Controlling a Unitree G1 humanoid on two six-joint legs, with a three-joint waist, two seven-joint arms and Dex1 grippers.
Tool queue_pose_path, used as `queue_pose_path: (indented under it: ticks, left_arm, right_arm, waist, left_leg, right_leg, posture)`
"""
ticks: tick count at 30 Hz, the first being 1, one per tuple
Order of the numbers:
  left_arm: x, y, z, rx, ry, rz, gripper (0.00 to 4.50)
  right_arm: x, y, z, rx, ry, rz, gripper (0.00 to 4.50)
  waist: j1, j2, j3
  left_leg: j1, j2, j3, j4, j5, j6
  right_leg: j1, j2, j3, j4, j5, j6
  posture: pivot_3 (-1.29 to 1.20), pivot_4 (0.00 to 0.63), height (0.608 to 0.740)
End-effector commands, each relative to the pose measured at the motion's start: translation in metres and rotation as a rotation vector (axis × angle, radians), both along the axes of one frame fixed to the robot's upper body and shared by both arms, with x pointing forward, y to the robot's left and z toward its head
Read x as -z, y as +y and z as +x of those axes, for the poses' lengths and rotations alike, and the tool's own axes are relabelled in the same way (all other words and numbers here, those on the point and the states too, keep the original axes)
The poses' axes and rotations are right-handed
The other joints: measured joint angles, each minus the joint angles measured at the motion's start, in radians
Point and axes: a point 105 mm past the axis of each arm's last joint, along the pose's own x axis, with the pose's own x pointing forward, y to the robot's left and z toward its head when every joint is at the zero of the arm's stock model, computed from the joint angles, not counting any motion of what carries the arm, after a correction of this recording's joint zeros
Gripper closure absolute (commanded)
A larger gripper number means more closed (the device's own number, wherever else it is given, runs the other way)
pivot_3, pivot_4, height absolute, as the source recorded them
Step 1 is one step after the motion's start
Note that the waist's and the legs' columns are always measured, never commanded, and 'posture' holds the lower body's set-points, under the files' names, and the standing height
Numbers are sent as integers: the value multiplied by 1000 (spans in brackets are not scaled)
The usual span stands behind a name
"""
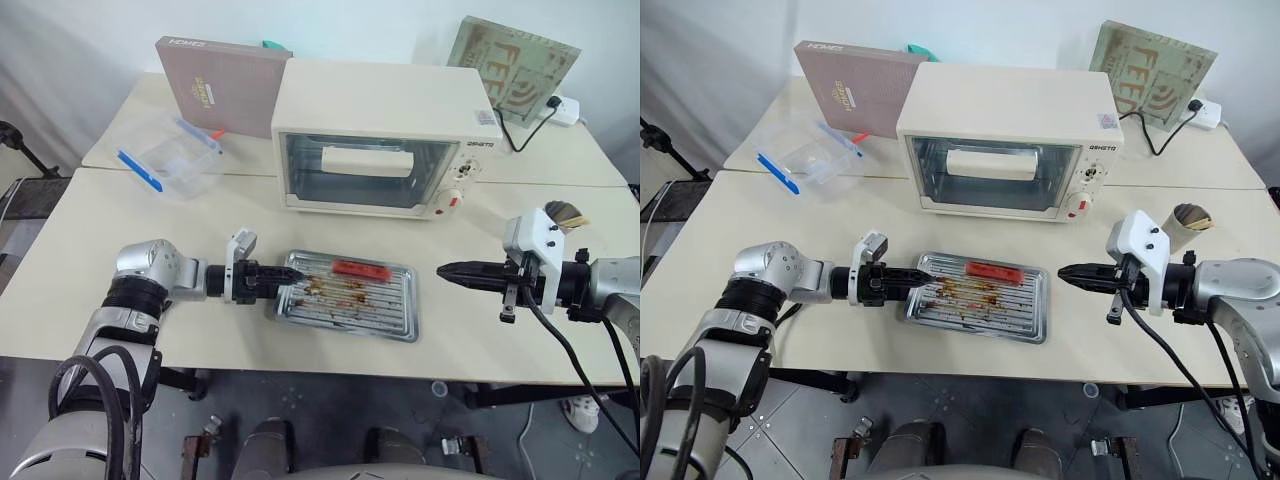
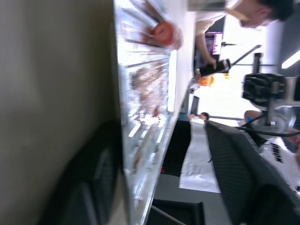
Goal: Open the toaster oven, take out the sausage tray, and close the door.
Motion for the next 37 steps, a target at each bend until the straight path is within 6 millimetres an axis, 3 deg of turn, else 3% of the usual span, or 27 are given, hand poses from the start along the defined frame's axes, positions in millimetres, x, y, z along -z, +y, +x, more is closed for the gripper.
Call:
queue_pose_path:
  ticks: [1, 3, 6, 9, 12, 15, 17, 21, 28, 34, 37]
  left_arm:
    - [17, 19, 1, -35, 6, 141, 276]
    - [13, 32, 2, -44, -24, 187, 34]
    - [7, 49, 1, -51, -66, 237, 0]
    - [-4, 73, 2, -67, -164, 301, 0]
    - [-13, 79, 3, -53, -252, 305, 0]
    - [-68, 90, 14, -142, -852, 106, 0]
    - [-80, 94, -1, -89, -1163, 45, 0]
    - [-54, 100, -15, 65, -1274, 222, 0]
    - [-30, 128, -41, 340, -1343, 327, 0]
    - [-30, 147, -35, 301, -1339, 401, 0]
    - [-35, 145, -25, 166, -1305, 364, 0]
  right_arm:
    - [-9, -5, -2, -3, -28, -16, 4500]
    - [-5, -8, -3, -4, -5, -36, 4500]
    - [-1, -10, -6, -27, 26, -53, 3882]
    - [1, -16, -6, -29, 31, -54, 2903]
    - [2, -18, -6, -39, 35, -57, 1862]
    - [3, -28, -9, -83, 23, -71, 841]
    - [5, -34, -9, -102, 15, -84, 117]
    - [9, -42, -7, -130, 7, -106, 46]
    - [23, -51, -4, -146, 6, -167, 46]
    - [36, -60, 2, -81, -11, -184, 46]
    - [37, -62, 6, -2, -51, -148, 46]
  waist:
    - [-1, 0, 0]
    - [-5, 0, 0]
    - [-18, 0, 0]
    - [-38, 0, 0]
    - [-48, 0, 0]
    - [-51, -1, 1]
    - [-51, -5, 3]
    - [-47, -6, 3]
    - [-43, -5, 4]
    - [-41, -5, 4]
    - [-38, -5, 4]
  left_leg:
    - [0, 0, 0, 0, 0, 0]
    - [0, 0, 0, 0, 0, 0]
    - [0, 1, 0, -1, 0, 0]
    - [0, 1, 1, -3, 0, 0]
    - [0, 1, 2, -4, 0, 0]
    - [0, 1, 2, -4, 0, 0]
    - [-1, 2, 1, -5, 0, 0]
    - [-2, 1, 2, -4, -1, 1]
    - [-2, 1, 2, -3, -1, 1]
    - [-2, 1, 2, -2, -1, 1]
    - [-2, 1, 2, -2, -1, 1]
  right_leg:
    - [0, 0, 0, 0, 0, 0]
    - [0, 0, 0, 1, 0, 0]
    - [-1, 0, 0, 1, 0, 0]
    - [-2, 0, 0, 1, 0, 0]
    - [-3, 0, 1, 1, 0, 0]
    - [-3, 0, 0, -1, 0, 0]
    - [-3, 0, -1, -3, 0, 0]
    - [-3, 0, -2, -4, 0, 0]
    - [-3, 0, -1, -3, 0, 0]
    - [-3, 0, -2, -2, 0, 0]
    - [-3, 0, -2, -1, 0, 0]
  posture:
    - [0, 150, 740]
    - [0, 150, 740]
    - [0, 150, 740]
    - [0, 150, 740]
    - [0, 150, 740]
    - [0, 150, 740]
    - [0, 150, 740]
    - [0, 150, 740]
    - [0, 150, 740]
    - [0, 150, 740]
    - [0, 150, 740]
